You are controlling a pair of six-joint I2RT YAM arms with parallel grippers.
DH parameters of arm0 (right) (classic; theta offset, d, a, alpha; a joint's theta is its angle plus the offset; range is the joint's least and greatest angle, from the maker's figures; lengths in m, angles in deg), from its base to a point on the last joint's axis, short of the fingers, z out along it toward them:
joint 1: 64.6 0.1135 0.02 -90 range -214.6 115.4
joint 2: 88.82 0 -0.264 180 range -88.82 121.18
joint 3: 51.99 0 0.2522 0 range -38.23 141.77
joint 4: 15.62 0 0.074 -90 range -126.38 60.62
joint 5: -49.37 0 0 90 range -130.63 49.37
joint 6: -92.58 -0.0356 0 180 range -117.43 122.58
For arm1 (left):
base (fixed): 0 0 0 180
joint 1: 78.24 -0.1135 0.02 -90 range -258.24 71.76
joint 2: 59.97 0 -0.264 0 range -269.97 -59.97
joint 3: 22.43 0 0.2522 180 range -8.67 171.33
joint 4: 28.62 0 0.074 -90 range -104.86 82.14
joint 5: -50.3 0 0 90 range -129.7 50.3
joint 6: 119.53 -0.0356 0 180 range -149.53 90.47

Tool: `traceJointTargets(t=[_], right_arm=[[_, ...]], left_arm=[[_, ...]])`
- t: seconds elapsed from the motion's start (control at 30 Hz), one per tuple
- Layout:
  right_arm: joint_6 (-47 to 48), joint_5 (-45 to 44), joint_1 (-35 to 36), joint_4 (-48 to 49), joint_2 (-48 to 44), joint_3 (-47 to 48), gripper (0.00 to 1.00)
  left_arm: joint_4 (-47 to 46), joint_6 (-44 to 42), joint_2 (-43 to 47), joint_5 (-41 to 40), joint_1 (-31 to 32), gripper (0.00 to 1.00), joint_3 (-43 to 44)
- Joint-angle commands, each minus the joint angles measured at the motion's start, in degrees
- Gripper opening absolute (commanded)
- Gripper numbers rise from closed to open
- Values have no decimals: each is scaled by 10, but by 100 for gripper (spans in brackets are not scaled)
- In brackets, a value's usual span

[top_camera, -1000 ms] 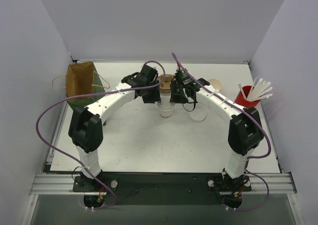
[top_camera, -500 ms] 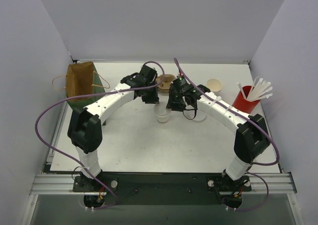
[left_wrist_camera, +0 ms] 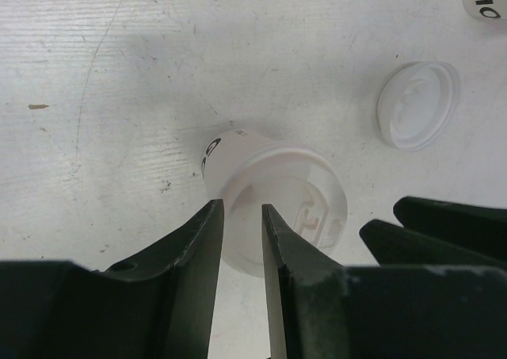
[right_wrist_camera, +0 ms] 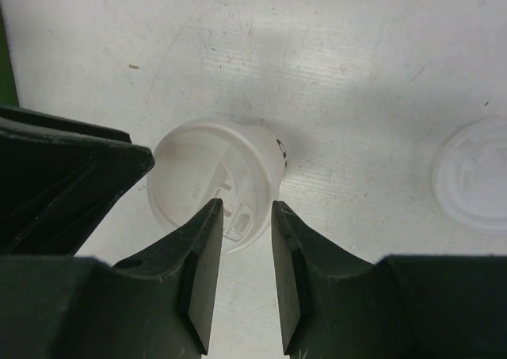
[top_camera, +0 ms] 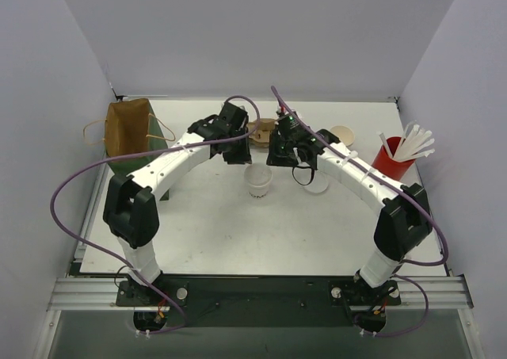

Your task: Pack the takeout coffee

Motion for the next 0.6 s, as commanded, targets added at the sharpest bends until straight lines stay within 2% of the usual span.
traceJointTargets(t=[0.0,0.23,0.57], right_arm=[[125,23,-13,20,13,39,27],[194,104,-19,22,46,60,28],[202,108,-18,19,70,61,28]], left_arm=[[12,3,64,-18,-2,37,-4],[0,56,94,-16,12,37,-64],[-24,76,67,-14,27,34,-69]])
